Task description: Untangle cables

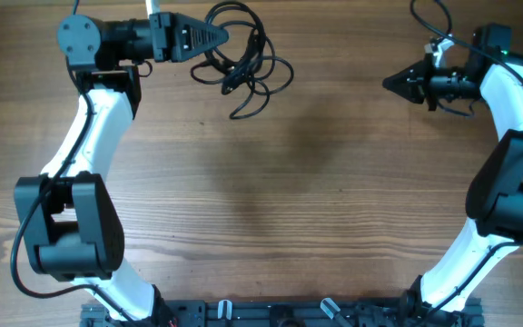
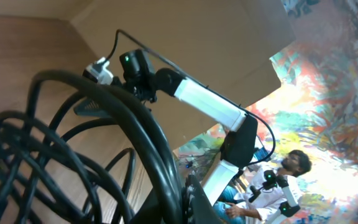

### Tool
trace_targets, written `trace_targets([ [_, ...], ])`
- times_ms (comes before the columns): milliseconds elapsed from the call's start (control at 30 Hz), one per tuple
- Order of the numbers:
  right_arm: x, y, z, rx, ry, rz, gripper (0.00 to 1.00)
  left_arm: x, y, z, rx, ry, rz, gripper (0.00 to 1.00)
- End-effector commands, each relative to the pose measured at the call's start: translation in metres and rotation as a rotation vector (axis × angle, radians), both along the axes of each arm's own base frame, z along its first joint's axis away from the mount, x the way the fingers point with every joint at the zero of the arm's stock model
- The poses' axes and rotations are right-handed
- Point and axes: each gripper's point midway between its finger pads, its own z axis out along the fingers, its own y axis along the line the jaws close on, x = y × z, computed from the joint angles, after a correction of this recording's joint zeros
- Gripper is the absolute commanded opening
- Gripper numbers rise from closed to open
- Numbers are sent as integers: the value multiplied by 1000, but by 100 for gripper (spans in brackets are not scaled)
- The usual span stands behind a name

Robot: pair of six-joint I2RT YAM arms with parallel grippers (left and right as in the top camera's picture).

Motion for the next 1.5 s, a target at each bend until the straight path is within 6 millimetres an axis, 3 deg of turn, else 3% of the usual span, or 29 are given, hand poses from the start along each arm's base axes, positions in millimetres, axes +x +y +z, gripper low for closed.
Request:
trace_targets([
  [0,-4,25,22,72,-150,130,10,-16,-13,-8,2,35,-38,4],
  [167,-19,51,89,51,-559,334,52,-32,-45,-15,1,55,-116,4],
  [233,-29,65,121,-45,-727,412,72,-37,-66,-11,-17,197,-131,4],
  [300,-32,79,136,-123,-816,461,86,-35,-76,-6,-42,328,-115,4],
  [400,-44,115,152,-130,-952,574,97,-32,-82,-2,-65,496,-100,4],
  [533,-60,157,155,-106,-1060,705,98,-32,-82,-2,-61,612,-106,4],
  [667,-58,176,158,-116,-1086,722,95,-34,-83,-2,-56,653,-112,4],
  [767,-28,174,145,-260,-970,597,80,-39,-90,-2,-45,702,-136,4],
  [867,-11,173,142,-275,-930,521,77,-49,-94,-4,-13,738,-173,4],
  [1067,-3,178,117,-240,-852,515,75,-54,-92,4,-19,698,-180,4],
  [1167,-1,182,110,-208,-833,521,67,-54,-92,5,-19,697,-180,4],
  [1367,17,184,129,-132,-792,392,15,-48,-87,7,-40,688,-154,4],
  [1467,18,176,164,-11,-828,354,7,-42,-78,5,-45,538,-132,4],
])
